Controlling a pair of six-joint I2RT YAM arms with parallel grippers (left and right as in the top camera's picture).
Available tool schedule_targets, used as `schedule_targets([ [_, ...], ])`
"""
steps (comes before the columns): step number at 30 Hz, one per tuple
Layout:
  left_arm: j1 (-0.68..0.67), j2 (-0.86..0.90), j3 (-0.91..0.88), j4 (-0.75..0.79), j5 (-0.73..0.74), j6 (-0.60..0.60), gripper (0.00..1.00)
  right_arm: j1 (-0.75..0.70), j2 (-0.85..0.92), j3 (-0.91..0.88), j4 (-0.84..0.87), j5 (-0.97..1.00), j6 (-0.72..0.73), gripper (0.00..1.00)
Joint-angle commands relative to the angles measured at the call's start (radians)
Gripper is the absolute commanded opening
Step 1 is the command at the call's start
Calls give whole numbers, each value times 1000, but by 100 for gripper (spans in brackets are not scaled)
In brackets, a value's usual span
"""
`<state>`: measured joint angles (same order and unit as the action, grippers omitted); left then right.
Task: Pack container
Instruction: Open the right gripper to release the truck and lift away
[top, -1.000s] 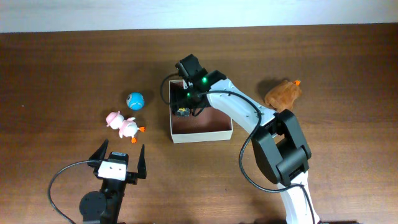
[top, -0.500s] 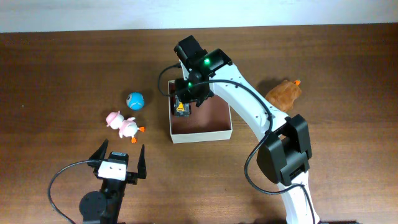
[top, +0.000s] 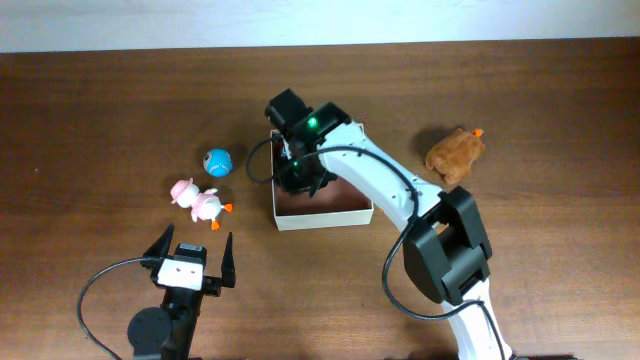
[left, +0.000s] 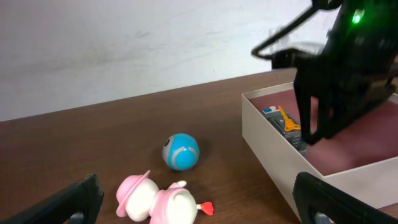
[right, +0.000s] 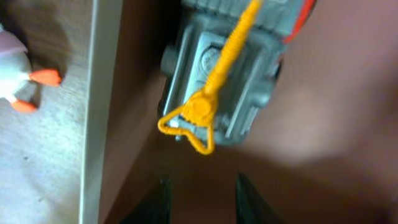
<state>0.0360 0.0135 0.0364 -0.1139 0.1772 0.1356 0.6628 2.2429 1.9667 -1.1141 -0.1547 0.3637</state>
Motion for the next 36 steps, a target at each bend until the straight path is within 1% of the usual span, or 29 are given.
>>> schedule_targets([
  [1, 7, -8, -4, 0, 14, 12, 100, 5, -9, -32, 20, 36, 11, 29],
  [4, 7, -8, -4, 0, 14, 12, 100, 5, -9, -54, 51, 41, 11, 29],
  [9, 7, -8, -4, 0, 14, 12, 100, 5, -9, -78, 127, 110, 10, 29],
  [15, 7, -8, -4, 0, 14, 12, 100, 5, -9, -79, 176, 168, 6, 29],
  [20, 7, -8, -4, 0, 14, 12, 100, 5, -9, -79, 164, 167, 6, 28],
  [27, 7, -8, -4, 0, 14, 12, 100, 3, -9, -79, 58, 163, 4, 28],
  [29, 7, -8, -4, 0, 14, 12, 100, 4, -9, -78, 55, 164, -16, 28],
  [36, 7, -8, -4, 0, 14, 12, 100, -23, -11, -74, 80, 214, -17, 28],
])
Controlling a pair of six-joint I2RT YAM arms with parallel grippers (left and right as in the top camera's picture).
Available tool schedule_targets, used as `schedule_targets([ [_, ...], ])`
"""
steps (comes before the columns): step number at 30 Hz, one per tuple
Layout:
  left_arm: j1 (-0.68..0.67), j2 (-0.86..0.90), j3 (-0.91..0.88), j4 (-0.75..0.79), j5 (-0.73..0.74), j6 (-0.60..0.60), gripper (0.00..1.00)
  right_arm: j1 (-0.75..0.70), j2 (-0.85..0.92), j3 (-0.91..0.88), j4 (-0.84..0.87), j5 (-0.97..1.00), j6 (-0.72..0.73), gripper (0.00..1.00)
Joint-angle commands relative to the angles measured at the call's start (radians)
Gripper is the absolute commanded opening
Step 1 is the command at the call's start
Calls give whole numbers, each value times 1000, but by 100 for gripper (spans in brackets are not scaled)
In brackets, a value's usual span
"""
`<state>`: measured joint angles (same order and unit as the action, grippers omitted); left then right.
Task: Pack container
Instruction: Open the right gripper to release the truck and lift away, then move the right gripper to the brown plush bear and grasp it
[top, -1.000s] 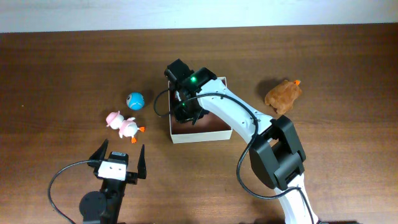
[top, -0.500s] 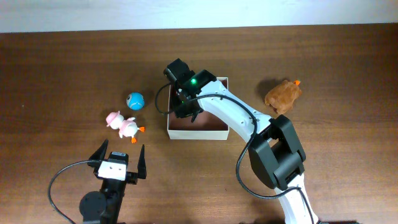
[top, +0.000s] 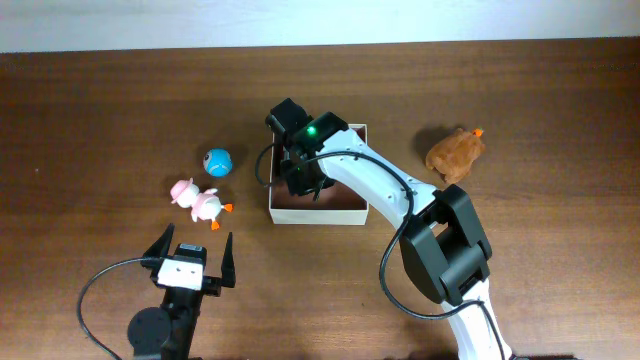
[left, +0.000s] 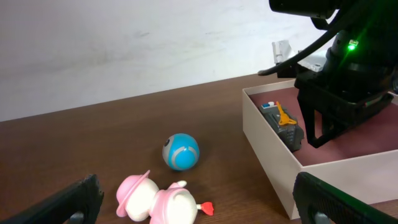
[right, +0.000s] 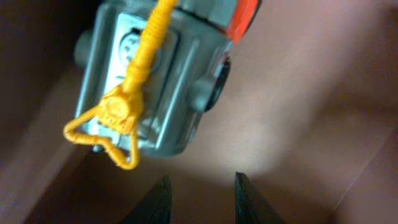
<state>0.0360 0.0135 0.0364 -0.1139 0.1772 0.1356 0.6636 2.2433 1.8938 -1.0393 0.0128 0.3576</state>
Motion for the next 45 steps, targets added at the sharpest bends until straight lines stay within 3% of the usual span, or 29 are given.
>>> schedule_targets([
  [1, 7, -8, -4, 0, 14, 12, 100, -31, -14, 4, 3, 43, -11, 28],
  [6, 7, -8, -4, 0, 14, 12, 100, -74, -64, 101, -58, -2, -37, 35],
  [9, 7, -8, -4, 0, 14, 12, 100, -96, -98, 192, -126, -28, -71, 53],
  [11, 7, -8, -4, 0, 14, 12, 100, -113, -111, 262, -193, -27, -83, 59],
  [15, 7, -8, -4, 0, 14, 12, 100, -178, -122, 402, -345, -27, -92, 63],
  [19, 7, -8, -4, 0, 14, 12, 100, -283, -124, 520, -488, -27, -92, 76],
  [23, 7, -8, -4, 0, 14, 12, 100, -438, -124, 544, -584, -27, -92, 75],
  [33, 7, -8, -4, 0, 14, 12, 100, -676, -120, 320, -526, -47, -89, 75],
  [45, 7, -8, -4, 0, 10, 12, 100, -704, -109, -74, -92, -88, -115, 79],
])
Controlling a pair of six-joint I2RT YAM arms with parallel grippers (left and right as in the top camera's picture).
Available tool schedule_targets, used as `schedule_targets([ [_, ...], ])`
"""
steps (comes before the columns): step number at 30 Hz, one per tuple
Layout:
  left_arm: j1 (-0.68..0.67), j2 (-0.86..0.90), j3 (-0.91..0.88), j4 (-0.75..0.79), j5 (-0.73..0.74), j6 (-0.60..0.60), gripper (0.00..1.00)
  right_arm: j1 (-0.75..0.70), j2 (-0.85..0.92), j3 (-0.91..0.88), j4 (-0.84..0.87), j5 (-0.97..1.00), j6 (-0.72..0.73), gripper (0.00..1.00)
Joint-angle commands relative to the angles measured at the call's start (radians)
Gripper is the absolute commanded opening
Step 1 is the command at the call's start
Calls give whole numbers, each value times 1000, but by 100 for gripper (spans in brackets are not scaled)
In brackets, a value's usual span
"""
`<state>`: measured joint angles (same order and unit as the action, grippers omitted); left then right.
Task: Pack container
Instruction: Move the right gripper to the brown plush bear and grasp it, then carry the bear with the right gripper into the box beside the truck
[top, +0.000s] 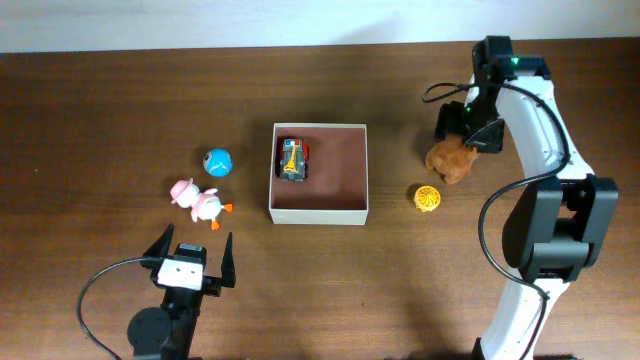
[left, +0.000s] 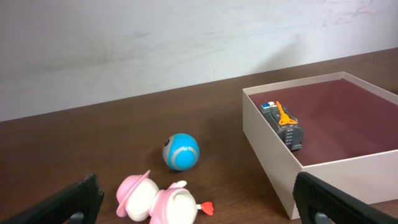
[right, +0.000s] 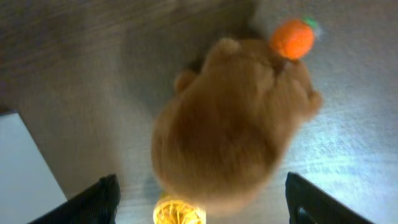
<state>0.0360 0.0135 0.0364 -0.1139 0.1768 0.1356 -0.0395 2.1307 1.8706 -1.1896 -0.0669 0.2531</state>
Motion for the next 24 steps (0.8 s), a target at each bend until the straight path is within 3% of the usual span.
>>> schedule_targets([
  [1, 7, -8, -4, -1, 11, 12, 100, -2, 7, -69, 80, -8, -10, 79],
  [4, 7, -8, -4, 0, 11, 12, 100, -2, 17, -121, 134, -8, -10, 79],
  [6, 7, -8, -4, 0, 11, 12, 100, -2, 21, -146, 156, -8, -10, 73],
  [7, 7, -8, -4, 0, 11, 12, 100, -1, 21, -160, 167, -8, -10, 65],
  [9, 7, -8, -4, 0, 11, 12, 100, -2, 21, -166, 170, -8, -10, 36],
  [10, 7, -8, -4, 0, 11, 12, 100, -2, 21, -166, 169, -8, -10, 29],
  [17, 7, -8, -4, 0, 11, 12, 100, -1, 18, -118, 105, -10, -10, 27],
  [24, 7, -8, -4, 0, 11, 12, 100, 1, 3, 108, -99, -94, -65, 27],
])
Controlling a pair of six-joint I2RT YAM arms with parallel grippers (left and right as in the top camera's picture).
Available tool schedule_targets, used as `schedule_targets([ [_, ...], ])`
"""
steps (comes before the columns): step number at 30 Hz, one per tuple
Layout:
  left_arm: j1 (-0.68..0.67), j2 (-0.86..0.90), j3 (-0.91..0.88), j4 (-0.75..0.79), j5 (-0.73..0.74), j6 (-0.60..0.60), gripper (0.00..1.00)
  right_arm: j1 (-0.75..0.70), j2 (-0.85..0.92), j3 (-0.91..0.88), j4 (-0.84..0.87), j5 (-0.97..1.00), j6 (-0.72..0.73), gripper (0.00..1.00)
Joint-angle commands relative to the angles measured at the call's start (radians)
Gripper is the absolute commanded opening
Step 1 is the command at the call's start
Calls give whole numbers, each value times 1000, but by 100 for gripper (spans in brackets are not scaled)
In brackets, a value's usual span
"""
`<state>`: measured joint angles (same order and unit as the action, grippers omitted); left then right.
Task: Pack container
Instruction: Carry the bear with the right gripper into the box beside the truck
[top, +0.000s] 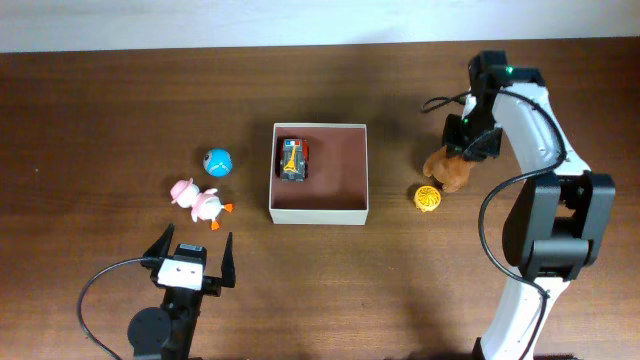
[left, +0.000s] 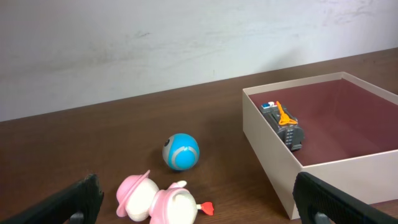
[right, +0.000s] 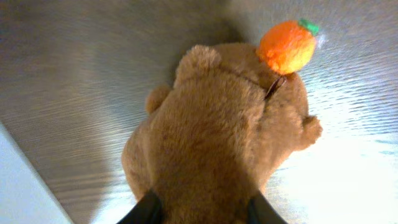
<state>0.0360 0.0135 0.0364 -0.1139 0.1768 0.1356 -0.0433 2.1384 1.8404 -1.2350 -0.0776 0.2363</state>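
A white box (top: 320, 215) with a dark red floor stands mid-table, and a grey toy car (top: 292, 160) lies in its left part. The car (left: 285, 124) also shows in the left wrist view. To the right of the box, my right gripper (top: 466, 138) is down on a brown plush toy (top: 452, 172). In the right wrist view its fingers (right: 149, 211) press both flanks of the plush (right: 217, 124), which carries a small orange ball (right: 287, 45). My left gripper (top: 190, 262) rests open at the front left, holding nothing.
A blue ball (top: 218, 161) and a pink duck toy (top: 200, 200) lie left of the box; both show in the left wrist view, the ball (left: 181, 151) and the duck (left: 158, 199). A small yellow round toy (top: 428, 197) lies between the box and the plush.
My right gripper was wide open above the brown plush; now it is lower and its fingers have shut against the plush's sides. The left arm and other toys have not moved.
My right gripper was inside the box over the toy car, the box standing slightly skewed. Then the box stood squarer, the gripper still over the car. Later the car lay alone in the box and the gripper was open above the plush, on which it is now shut.
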Motion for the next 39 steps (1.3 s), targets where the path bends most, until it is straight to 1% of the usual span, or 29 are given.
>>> schedule_targets([
  [1, 7, -8, -4, 0, 11, 12, 100, 5, -6, 180, -85, -127, -74, 27],
  [5, 7, -8, -4, 0, 11, 12, 100, 16, -11, 349, -192, -369, -215, 27],
  [6, 7, -8, -4, 0, 11, 12, 100, 26, -12, 405, -227, -480, -271, 27],
  [7, 7, -8, -4, 0, 11, 12, 100, 34, -12, 439, -249, -549, -306, 28],
  [9, 7, -8, -4, 0, 11, 12, 100, 59, -12, 480, -272, -641, -354, 28],
  [11, 7, -8, -4, 0, 11, 12, 100, 93, -12, 497, -282, -680, -380, 28],
  [15, 7, -8, -4, 0, 11, 12, 100, 191, -8, 487, -268, -646, -397, 28],
  [18, 7, -8, -4, 0, 11, 12, 100, 267, -6, 460, -244, -562, -389, 31],
  [22, 7, -8, -4, 0, 11, 12, 100, 363, -5, 390, -190, -397, -320, 32],
  [24, 7, -8, -4, 0, 11, 12, 100, 407, -5, 326, -143, -317, -271, 32],
  [28, 7, -8, -4, 0, 11, 12, 100, 438, -5, 213, -58, -223, -183, 32],
  [33, 7, -8, -4, -1, 11, 12, 100, 441, -5, 89, 41, -184, -141, 32],
  [39, 7, -8, -4, 0, 11, 12, 100, 441, -5, 62, 93, -98, -142, 33],
])
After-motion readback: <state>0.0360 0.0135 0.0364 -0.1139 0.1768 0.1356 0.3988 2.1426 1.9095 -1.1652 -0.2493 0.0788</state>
